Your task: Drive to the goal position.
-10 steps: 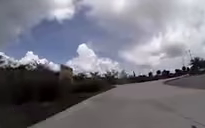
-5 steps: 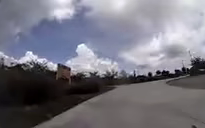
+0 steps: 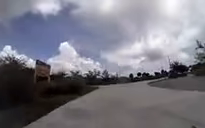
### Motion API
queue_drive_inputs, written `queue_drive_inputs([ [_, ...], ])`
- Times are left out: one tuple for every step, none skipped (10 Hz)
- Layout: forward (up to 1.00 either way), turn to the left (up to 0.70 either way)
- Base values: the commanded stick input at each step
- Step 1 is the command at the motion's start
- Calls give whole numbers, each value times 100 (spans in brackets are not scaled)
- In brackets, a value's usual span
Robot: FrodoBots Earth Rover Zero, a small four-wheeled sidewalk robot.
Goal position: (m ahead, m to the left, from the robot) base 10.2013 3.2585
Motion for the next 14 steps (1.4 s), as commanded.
queue_drive_inputs([
  [85, 0],
  [85, 0],
  [85, 0],
  [85, 0],
  [85, 0],
  [85, 0],
  [85, 0],
  [85, 0],
  [85, 0],
  [85, 0],
  [85, 0],
  [85, 0],
  [85, 0],
  [85, 0],
])
